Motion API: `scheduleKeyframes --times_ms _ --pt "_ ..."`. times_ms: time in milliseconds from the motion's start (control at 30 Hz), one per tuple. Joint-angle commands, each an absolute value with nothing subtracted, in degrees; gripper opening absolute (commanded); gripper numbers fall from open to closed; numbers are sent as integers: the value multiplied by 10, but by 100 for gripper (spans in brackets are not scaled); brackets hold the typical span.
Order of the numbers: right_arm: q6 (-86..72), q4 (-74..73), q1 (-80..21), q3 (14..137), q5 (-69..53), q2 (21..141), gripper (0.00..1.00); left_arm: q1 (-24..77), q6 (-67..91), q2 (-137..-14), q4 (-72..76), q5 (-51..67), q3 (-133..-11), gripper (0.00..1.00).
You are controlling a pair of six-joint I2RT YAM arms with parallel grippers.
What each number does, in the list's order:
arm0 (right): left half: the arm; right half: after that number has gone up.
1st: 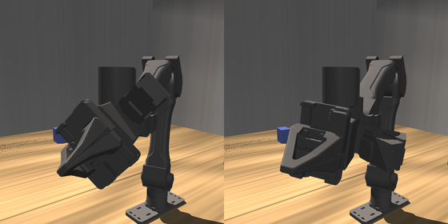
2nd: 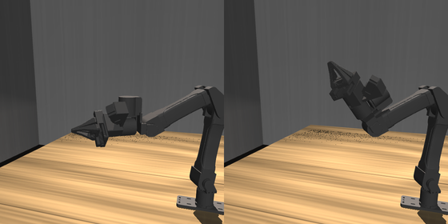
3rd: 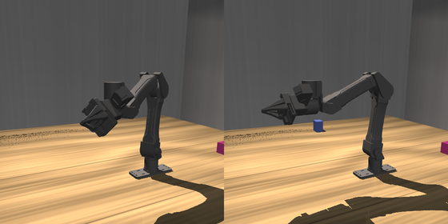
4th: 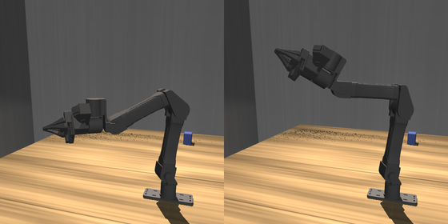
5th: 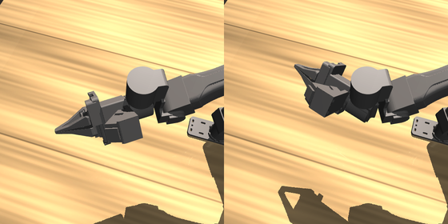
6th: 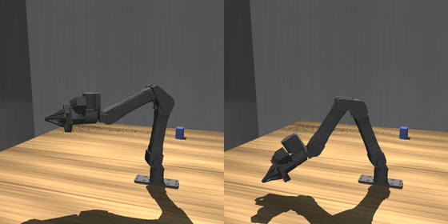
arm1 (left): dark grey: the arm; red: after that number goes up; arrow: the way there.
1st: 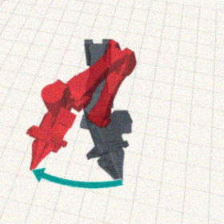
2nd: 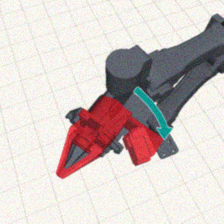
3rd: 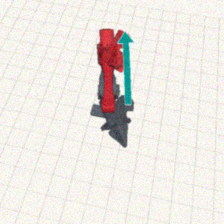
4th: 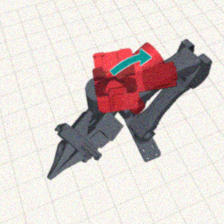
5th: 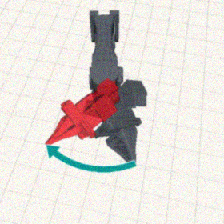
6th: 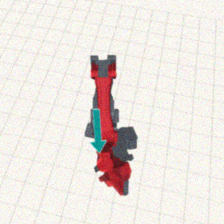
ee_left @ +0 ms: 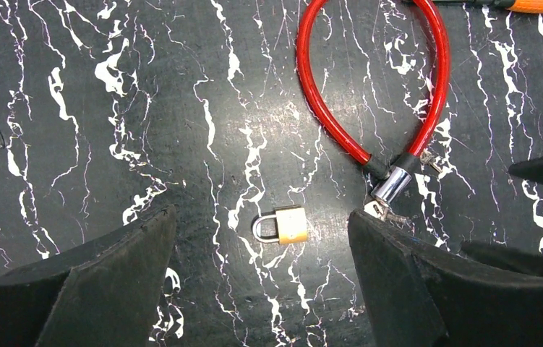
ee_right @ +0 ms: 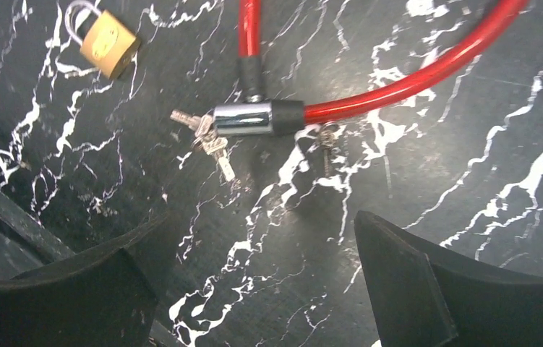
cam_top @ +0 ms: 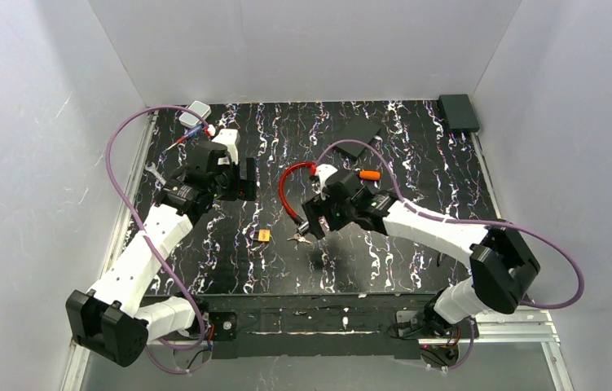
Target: Unlock with the key
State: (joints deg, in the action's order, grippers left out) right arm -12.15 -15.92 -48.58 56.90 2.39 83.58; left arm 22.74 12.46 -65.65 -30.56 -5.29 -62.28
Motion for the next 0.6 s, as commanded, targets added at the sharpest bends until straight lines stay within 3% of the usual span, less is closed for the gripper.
scheduleKeyframes --times_ms 0,67,267,567 --pt "-126 -167 -527 611 80 857 98 230 117 -638 -319 -69 -631 87" --pt "-202 -170 -546 618 157 870 98 231 118 -639 -319 -71 -632 86" --pt "-407 -150 -571 602 206 904 97 231 122 -640 -321 -65 -634 86" --pt "-519 -190 -580 655 266 966 98 230 124 -640 -322 -61 -634 86"
